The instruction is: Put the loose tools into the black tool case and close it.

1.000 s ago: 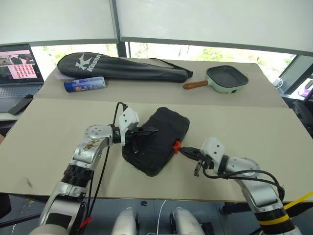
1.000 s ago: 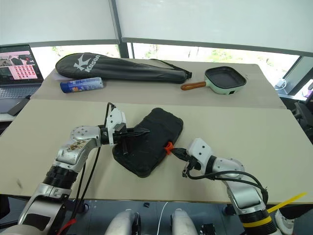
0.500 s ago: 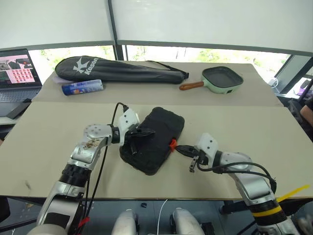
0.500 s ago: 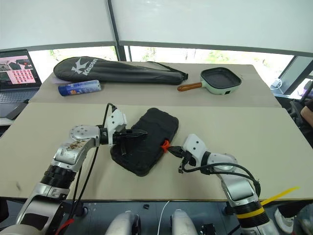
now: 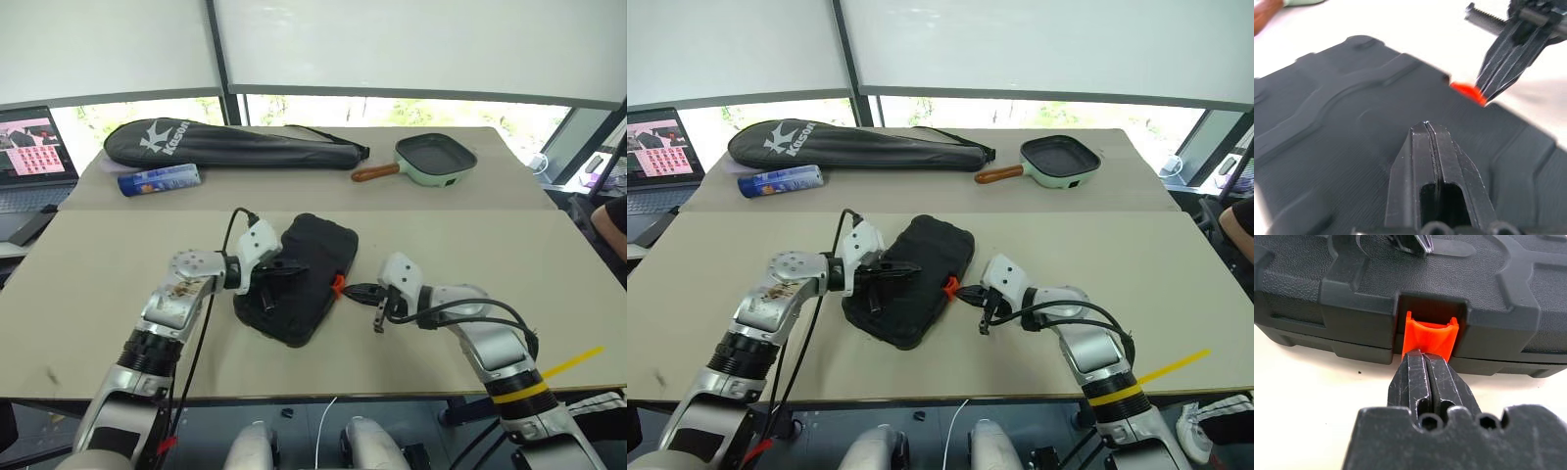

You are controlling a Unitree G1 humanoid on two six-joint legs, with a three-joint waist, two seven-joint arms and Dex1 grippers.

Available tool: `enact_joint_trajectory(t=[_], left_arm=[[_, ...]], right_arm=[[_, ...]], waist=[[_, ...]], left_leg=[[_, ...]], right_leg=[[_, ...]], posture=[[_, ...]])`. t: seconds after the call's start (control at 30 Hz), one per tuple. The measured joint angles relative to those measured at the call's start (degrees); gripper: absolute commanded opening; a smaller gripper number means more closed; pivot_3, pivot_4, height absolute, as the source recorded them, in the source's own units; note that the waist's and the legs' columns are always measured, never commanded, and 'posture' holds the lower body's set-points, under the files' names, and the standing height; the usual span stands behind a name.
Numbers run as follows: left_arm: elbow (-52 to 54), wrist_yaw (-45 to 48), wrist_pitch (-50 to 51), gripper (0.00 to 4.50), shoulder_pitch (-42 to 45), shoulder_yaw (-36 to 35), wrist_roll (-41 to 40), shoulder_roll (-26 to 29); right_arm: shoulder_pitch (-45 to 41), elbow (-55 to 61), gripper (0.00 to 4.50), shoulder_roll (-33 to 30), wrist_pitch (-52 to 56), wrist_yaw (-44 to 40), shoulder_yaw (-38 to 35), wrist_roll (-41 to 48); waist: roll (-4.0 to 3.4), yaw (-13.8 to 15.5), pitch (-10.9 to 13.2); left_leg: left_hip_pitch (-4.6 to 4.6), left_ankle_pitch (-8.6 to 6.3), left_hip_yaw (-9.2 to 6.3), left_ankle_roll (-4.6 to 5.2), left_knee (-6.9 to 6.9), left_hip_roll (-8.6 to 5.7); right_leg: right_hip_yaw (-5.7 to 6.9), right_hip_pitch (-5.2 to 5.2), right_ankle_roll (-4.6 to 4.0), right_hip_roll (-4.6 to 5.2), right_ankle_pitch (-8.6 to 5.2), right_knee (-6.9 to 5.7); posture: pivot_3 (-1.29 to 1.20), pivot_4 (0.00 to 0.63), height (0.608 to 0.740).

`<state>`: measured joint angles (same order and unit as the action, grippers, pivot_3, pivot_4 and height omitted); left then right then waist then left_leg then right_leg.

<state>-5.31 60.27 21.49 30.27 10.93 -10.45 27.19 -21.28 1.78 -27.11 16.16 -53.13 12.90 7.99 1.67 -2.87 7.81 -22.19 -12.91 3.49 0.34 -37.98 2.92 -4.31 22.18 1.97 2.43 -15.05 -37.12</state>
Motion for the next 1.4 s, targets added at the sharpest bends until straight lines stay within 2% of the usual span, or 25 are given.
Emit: enact_joint_trajectory(t=[0.43,1.17,1.27,1.33,1.37,1.4], left_arm=[[0.2,0.0,0.1,0.0,-0.7,-0.1,0.0,0.2],[2.3,-1.0,-2.5,0.0,-3.5,-1.7,-0.9,0.5],[2.6,-1.1,-7.2,0.68,-6.4,-4.4,-3.2,-0.5],[3.6,-0.7,-9.8,1.35,-8.5,-6.2,-5.1,-0.5],[4.0,-0.6,-10.8,1.81,-9.4,-7.2,-5.8,-0.4],[4.5,-0.5,-11.5,2.06,-10.5,-8.2,-6.7,-0.1]], right_arm=[[-6.9,-7.7,0.06,1.2,3.6,-3.1,4.2,-2.8],[-8.7,-10.0,0.06,3.7,4.0,-4.0,4.1,-4.3],[-7.1,-6.4,0.0,0.4,4.0,-5.7,3.0,-3.1],[-5.7,-3.6,0.0,-1.5,3.7,-6.7,0.7,-1.4],[-5.0,-2.7,0.29,-2.4,3.6,-6.9,-0.5,-0.4],[-4.2,-2.1,0.59,-3.4,3.5,-6.9,-1.5,0.1]], waist=[[-0.14,-0.2,-0.1],[-0.19,-0.4,0.0],[-0.22,-0.3,0.0],[-0.23,-0.3,0.0],[-0.22,-0.3,0.0],[-0.22,-0.3,0.0]], left_leg=[[0.11,0.0,-0.06,0.0,0.13,-0.03],[-0.18,-0.01,-0.07,-0.01,0.23,-0.04],[-0.42,-0.01,-0.1,-0.01,0.27,-0.05],[-0.62,-0.05,-0.15,-0.05,0.28,-0.05],[-0.72,-0.05,-0.18,-0.04,0.28,-0.06],[-0.75,-0.05,-0.18,-0.04,0.28,-0.06]], right_leg=[[-0.04,0.02,-0.06,-0.05,-0.02,0.0],[-0.11,0.33,-0.15,-0.03,0.02,0.04],[-0.17,0.57,-0.31,0.0,0.11,0.05],[-0.27,0.82,-0.35,0.01,0.13,0.05],[-0.29,0.9,-0.34,0.0,0.13,0.04],[-0.3,0.94,-0.34,0.0,0.13,0.05]], posture=[[0.0,0.15,0.74],[0.0,0.15,0.74],[0.0,0.15,0.74],[0.0,0.15,0.74],[0.0,0.15,0.74],[0.0,0.15,0.74]])
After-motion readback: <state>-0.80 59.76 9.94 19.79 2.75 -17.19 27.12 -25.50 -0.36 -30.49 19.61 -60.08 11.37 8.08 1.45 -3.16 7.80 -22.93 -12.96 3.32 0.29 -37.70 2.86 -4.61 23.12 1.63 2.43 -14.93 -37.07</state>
